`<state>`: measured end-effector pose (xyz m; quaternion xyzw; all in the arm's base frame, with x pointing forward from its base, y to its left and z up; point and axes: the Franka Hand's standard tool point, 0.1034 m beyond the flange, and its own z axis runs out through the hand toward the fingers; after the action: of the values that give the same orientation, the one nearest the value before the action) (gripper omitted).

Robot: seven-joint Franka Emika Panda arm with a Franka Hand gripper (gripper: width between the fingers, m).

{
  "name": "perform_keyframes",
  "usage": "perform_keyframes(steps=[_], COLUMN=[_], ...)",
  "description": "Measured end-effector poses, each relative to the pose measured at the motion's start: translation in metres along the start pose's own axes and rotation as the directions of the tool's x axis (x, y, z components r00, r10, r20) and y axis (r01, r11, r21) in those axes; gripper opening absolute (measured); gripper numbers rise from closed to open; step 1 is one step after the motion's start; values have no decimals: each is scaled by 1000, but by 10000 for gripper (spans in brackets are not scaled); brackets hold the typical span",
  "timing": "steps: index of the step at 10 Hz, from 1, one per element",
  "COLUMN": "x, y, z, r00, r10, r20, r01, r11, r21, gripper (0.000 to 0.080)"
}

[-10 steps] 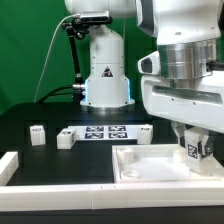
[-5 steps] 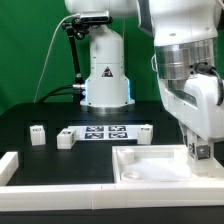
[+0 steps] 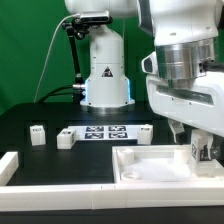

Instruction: Assemble one leg

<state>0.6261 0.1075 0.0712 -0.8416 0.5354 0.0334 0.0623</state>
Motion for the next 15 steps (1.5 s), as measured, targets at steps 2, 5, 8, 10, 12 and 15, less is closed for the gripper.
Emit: perform_keyframes(steps=[2, 5, 8, 10, 12, 15], x=[-6, -8, -7, -5, -4, -4], y=[-1, -4, -3, -7, -7, -7], z=[0, -2, -2, -1, -1, 0], r00=[976, 837, 582, 412, 366, 374], r10=[-217, -547, -813, -910, -930, -926], r20=[7, 6, 25, 42, 44, 44], r01=[217, 547, 813, 911, 930, 927], r11=[976, 836, 581, 410, 364, 372], r21=[-21, -31, -46, -52, -50, -49], gripper=[645, 648, 648, 648, 648, 383])
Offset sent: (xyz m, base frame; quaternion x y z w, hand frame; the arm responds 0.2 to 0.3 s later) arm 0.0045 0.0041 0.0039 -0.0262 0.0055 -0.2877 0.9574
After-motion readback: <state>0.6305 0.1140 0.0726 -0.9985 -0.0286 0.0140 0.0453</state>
